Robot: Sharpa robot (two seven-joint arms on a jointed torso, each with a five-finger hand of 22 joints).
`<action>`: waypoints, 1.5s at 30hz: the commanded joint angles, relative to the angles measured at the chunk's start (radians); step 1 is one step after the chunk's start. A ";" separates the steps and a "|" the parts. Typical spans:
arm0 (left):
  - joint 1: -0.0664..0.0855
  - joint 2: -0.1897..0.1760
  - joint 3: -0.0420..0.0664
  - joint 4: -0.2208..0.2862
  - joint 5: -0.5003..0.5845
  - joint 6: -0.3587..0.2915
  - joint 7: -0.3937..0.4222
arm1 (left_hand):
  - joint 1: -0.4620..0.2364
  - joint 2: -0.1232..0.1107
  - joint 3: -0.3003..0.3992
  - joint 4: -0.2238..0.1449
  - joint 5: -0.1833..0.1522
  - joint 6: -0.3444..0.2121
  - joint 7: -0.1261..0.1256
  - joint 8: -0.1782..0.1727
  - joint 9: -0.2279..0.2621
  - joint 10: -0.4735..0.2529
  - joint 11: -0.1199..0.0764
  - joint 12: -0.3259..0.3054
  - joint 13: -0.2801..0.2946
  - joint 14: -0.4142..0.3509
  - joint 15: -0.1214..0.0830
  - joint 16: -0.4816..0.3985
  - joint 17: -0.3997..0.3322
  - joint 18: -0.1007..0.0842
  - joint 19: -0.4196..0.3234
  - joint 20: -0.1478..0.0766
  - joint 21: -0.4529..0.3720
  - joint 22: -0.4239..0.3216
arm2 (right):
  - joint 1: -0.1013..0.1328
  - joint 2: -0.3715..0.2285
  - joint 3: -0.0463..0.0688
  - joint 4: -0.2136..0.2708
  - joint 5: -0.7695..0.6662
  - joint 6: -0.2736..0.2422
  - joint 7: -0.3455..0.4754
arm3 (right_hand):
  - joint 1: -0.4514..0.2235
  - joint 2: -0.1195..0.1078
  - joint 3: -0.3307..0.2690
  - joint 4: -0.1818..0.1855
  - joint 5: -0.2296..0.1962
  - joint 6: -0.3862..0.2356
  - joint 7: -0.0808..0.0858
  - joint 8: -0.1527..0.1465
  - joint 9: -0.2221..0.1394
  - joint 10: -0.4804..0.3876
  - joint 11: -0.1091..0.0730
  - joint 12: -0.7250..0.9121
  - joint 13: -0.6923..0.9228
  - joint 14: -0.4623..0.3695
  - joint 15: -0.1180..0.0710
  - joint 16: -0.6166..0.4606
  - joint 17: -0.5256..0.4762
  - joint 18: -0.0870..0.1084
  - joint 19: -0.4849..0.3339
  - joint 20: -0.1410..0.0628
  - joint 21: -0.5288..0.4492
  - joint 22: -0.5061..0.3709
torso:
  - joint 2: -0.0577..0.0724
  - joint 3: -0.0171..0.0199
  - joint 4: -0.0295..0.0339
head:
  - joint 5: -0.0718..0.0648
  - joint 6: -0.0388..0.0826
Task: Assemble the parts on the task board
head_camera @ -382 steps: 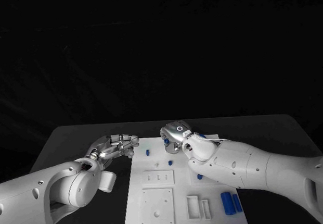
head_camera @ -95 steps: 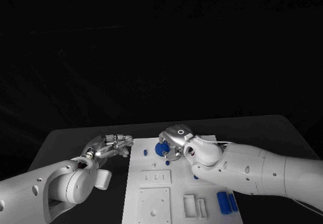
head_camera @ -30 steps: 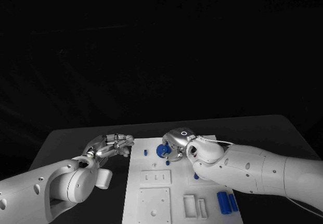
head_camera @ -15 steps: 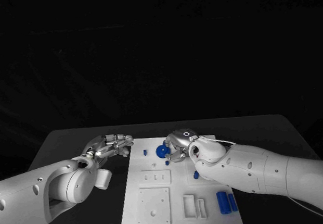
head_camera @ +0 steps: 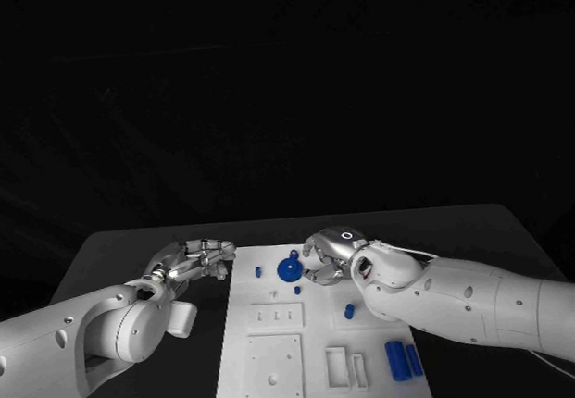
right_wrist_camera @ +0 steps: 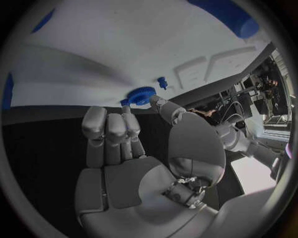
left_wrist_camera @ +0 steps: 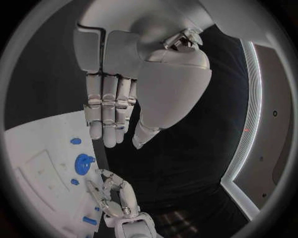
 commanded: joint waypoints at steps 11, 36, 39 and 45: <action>0.001 -0.003 0.001 -0.009 0.002 0.005 0.012 | 0.011 0.000 -0.001 0.006 -0.003 0.008 -0.002 -0.004 0.001 0.006 0.005 -0.006 0.002 -0.004 0.000 0.003 -0.001 0.016 -0.002 -0.008 0.006 0.005 | 0.040 -0.203 0.069 0.069 0.416 0.031 0.318 | 0.112 0.022 -0.048 -0.118 0.032 -0.004 0.012 0.009 0.005 -0.024 0.007 -0.006 -0.007 -0.003 0.010 -0.015 0.004 0.124 -0.014 -0.013 -0.007 0.016 | -0.004 0.0009 -0.0040 | -0.011 0.014; -0.007 0.008 0.000 -0.023 0.002 0.014 0.011 | 0.014 0.000 -0.002 0.006 -0.003 0.010 -0.002 -0.004 0.002 0.007 0.004 -0.007 0.003 -0.004 0.000 0.003 -0.002 0.016 -0.002 -0.008 0.007 0.005 | -0.010 -0.212 0.069 -0.176 0.407 0.179 0.379 | 0.197 0.042 -0.088 -0.201 0.105 -0.015 -0.004 0.010 0.005 -0.042 -0.007 -0.021 -0.024 -0.006 -0.003 -0.028 0.008 0.124 -0.035 0.013 -0.009 0.017 | -0.012 0.0224 -0.0194 | -0.013 0.007; -0.007 0.007 0.000 -0.024 0.002 0.014 0.011 | 0.014 0.000 -0.002 0.006 -0.003 0.010 -0.002 -0.004 0.002 0.007 0.004 -0.007 0.003 -0.004 0.000 0.003 -0.002 0.016 -0.003 -0.008 0.007 0.005 | -0.018 -0.204 0.069 -0.186 0.407 0.185 0.380 | 0.196 0.043 -0.090 -0.201 0.107 -0.017 -0.006 0.010 0.005 -0.042 -0.009 -0.021 -0.024 -0.006 -0.005 -0.028 0.008 0.124 -0.036 0.015 -0.009 0.017 | -0.011 0.0237 -0.0193 | -0.012 0.004; -0.009 0.008 0.000 -0.026 0.002 0.016 0.011 | 0.015 0.000 -0.003 0.006 -0.003 0.010 -0.002 -0.004 0.002 0.007 0.004 -0.007 0.004 -0.005 0.000 0.003 -0.002 0.015 -0.003 -0.008 0.007 0.005 | -0.031 -0.193 0.069 -0.196 0.407 0.193 0.381 | 0.196 0.045 -0.092 -0.203 0.109 -0.017 -0.008 0.010 0.005 -0.041 -0.012 -0.020 -0.023 -0.006 -0.007 -0.029 0.008 0.124 -0.037 0.017 -0.008 0.017 | -0.011 0.0243 -0.0186 | -0.008 0.000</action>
